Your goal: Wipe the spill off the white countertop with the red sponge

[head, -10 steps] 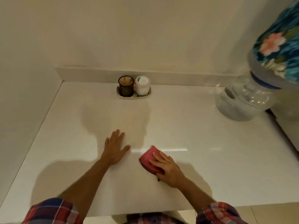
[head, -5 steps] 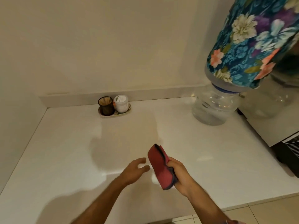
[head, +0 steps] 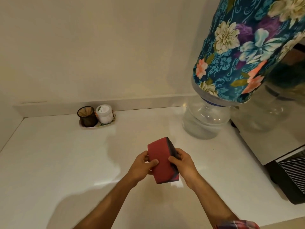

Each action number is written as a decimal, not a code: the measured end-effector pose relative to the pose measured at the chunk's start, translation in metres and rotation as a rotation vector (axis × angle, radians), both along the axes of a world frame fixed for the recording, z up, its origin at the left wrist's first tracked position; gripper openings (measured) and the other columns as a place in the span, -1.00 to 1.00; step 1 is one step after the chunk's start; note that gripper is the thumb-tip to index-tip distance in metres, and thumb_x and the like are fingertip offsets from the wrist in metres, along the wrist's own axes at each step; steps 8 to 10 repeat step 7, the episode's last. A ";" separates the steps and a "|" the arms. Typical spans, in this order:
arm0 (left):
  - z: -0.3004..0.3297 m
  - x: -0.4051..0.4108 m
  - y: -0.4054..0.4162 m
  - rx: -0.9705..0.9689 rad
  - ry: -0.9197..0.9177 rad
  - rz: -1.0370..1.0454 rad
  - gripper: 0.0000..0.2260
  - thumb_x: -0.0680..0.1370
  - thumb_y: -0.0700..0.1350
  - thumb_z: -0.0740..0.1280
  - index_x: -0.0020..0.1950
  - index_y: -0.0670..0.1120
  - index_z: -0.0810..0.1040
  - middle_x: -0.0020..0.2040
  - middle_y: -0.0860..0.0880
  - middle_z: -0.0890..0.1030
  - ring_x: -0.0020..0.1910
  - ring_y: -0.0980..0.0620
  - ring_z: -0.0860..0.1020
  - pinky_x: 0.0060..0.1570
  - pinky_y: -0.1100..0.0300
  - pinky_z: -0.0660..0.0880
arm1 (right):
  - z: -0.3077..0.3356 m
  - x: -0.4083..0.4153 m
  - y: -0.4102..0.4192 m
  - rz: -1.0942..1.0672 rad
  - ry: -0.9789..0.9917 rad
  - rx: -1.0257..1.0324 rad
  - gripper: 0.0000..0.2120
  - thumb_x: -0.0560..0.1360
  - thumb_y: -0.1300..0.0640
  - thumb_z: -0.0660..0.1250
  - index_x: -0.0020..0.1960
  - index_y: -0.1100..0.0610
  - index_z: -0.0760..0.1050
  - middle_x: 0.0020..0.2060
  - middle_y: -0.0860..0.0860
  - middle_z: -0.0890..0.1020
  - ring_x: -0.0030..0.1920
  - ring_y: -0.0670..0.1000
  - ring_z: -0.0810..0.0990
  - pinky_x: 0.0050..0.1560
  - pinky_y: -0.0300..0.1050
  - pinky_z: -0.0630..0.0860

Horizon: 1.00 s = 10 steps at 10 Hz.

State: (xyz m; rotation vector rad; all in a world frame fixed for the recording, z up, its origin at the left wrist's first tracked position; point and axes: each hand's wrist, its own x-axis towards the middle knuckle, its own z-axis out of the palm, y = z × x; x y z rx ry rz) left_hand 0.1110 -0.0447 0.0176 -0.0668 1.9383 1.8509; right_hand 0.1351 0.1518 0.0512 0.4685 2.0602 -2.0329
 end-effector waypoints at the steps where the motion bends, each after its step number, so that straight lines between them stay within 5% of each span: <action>1: -0.003 -0.037 0.023 -0.027 0.010 0.012 -0.67 0.52 -0.17 0.47 0.27 -0.06 0.53 0.12 -0.18 0.62 -0.01 -0.11 0.70 -0.13 -0.05 0.69 | -0.006 -0.040 0.022 -0.009 0.021 0.112 -0.72 0.53 0.32 0.36 0.02 -0.07 0.58 0.00 0.02 0.73 -0.02 0.04 0.72 -0.08 -0.11 0.68; 3: -0.021 -0.112 0.059 -0.090 -0.019 -0.010 -0.65 0.52 -0.25 0.45 0.29 -0.14 0.50 0.10 -0.23 0.60 0.05 -0.22 0.66 -0.01 -0.20 0.66 | -0.028 -0.114 0.057 -0.009 0.019 0.256 -0.72 0.51 0.33 0.36 0.12 0.01 0.56 0.04 0.05 0.72 0.02 0.07 0.71 0.07 0.08 0.67; 5: -0.049 -0.157 0.080 -0.237 -0.070 -0.070 -0.60 0.52 -0.25 0.42 0.35 -0.15 0.49 0.13 -0.18 0.62 0.08 -0.19 0.64 0.09 -0.14 0.62 | -0.068 -0.159 0.074 0.021 -0.068 0.356 -0.68 0.55 0.25 0.33 0.29 0.08 0.52 0.13 0.02 0.67 0.09 0.06 0.67 0.05 -0.01 0.65; 7: -0.053 -0.168 0.073 -0.343 -0.051 -0.108 -0.54 0.52 -0.17 0.43 0.42 -0.09 0.46 0.19 -0.07 0.63 0.14 -0.08 0.62 0.21 -0.02 0.55 | -0.084 -0.168 0.067 0.050 -0.078 0.509 -0.48 0.58 0.14 0.33 0.51 0.10 0.32 0.38 0.00 0.51 0.34 0.05 0.52 0.25 -0.09 0.53; 10: -0.053 -0.168 0.073 -0.343 -0.051 -0.108 -0.54 0.52 -0.17 0.43 0.42 -0.09 0.46 0.19 -0.07 0.63 0.14 -0.08 0.62 0.21 -0.02 0.55 | -0.084 -0.168 0.067 0.050 -0.078 0.509 -0.48 0.58 0.14 0.33 0.51 0.10 0.32 0.38 0.00 0.51 0.34 0.05 0.52 0.25 -0.09 0.53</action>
